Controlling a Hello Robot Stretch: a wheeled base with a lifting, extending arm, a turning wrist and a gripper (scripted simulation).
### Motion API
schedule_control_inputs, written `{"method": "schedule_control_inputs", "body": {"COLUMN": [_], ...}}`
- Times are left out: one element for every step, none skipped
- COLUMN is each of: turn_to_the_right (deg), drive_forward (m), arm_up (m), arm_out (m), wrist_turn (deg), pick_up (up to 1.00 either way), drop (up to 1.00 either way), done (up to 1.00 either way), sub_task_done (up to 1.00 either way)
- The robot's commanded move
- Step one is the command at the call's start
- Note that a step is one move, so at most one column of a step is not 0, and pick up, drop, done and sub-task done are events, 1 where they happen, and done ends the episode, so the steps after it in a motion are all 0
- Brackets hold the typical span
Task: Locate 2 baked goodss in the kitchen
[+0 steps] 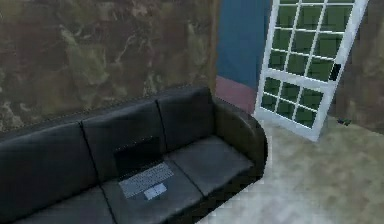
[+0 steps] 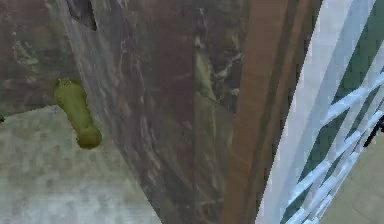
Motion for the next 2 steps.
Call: {"method": "schedule_control_inputs", "body": {"turn_to_the_right": [39.0, 0.0], "drive_forward": [0.0, 1.0], "arm_up": [0.0, 0.0], "arm_out": [0.0, 0.0], "wrist_turn": [0.0, 0.0], "pick_up": [0.0, 0.0], "drop": [0.0, 0.0], "done": [0.0, 0.0], "sub_task_done": [0.0, 0.0]}}
